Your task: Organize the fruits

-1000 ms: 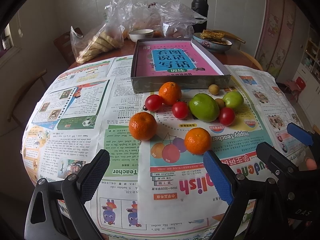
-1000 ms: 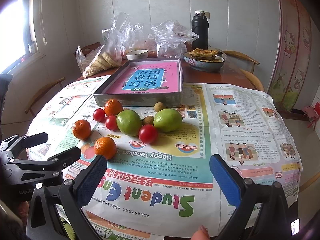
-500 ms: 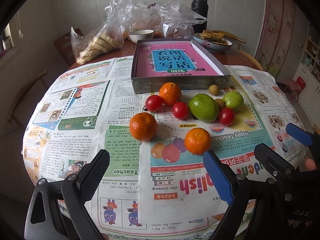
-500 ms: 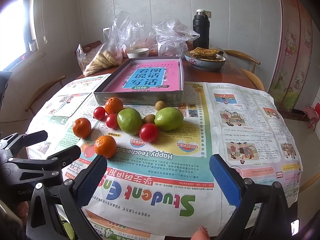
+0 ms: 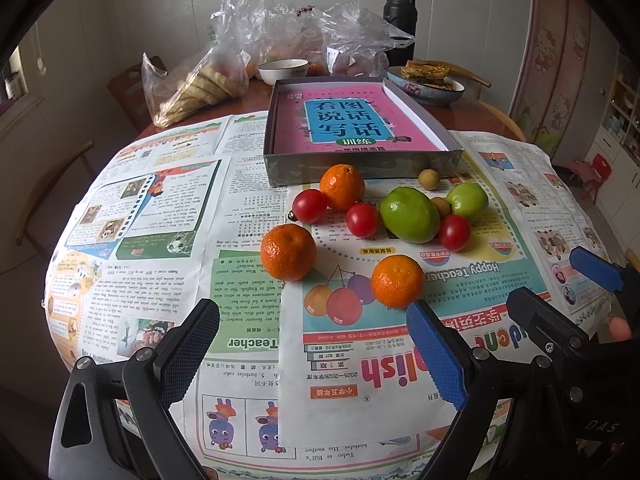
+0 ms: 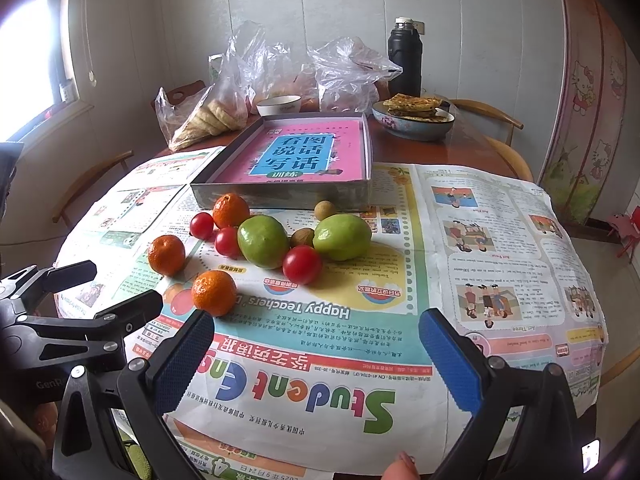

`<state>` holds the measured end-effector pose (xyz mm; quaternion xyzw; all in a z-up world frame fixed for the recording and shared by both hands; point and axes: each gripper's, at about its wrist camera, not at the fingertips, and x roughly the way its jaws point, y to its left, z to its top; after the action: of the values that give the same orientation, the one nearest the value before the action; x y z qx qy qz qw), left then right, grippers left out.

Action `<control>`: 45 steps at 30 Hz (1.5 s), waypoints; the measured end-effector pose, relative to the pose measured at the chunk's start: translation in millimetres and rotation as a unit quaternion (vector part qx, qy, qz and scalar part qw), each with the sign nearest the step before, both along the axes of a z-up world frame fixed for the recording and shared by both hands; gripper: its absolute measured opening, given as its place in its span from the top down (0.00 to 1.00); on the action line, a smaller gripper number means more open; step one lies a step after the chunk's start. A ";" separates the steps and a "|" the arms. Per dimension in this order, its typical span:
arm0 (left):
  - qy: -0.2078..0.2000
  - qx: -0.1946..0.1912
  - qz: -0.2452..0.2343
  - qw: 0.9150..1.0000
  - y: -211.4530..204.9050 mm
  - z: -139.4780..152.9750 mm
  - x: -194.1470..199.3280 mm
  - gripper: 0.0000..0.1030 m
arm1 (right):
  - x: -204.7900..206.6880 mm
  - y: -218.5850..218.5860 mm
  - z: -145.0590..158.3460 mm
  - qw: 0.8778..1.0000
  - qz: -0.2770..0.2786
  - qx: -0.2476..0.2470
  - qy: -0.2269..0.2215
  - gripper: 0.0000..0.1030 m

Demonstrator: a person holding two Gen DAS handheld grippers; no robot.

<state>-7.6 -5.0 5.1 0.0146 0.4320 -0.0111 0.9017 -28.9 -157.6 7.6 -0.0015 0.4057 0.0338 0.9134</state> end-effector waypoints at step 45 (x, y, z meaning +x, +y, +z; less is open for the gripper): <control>0.042 -0.031 -0.030 0.998 34.1 -20.3 67.0 0.08 | 78.5 4.8 -40.5 0.996 0.050 0.001 0.069 0.32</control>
<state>59.5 29.0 -15.2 -0.0010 0.4683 -0.0524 0.8820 49.5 -152.8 -33.0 -0.0186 0.4671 0.0801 0.8804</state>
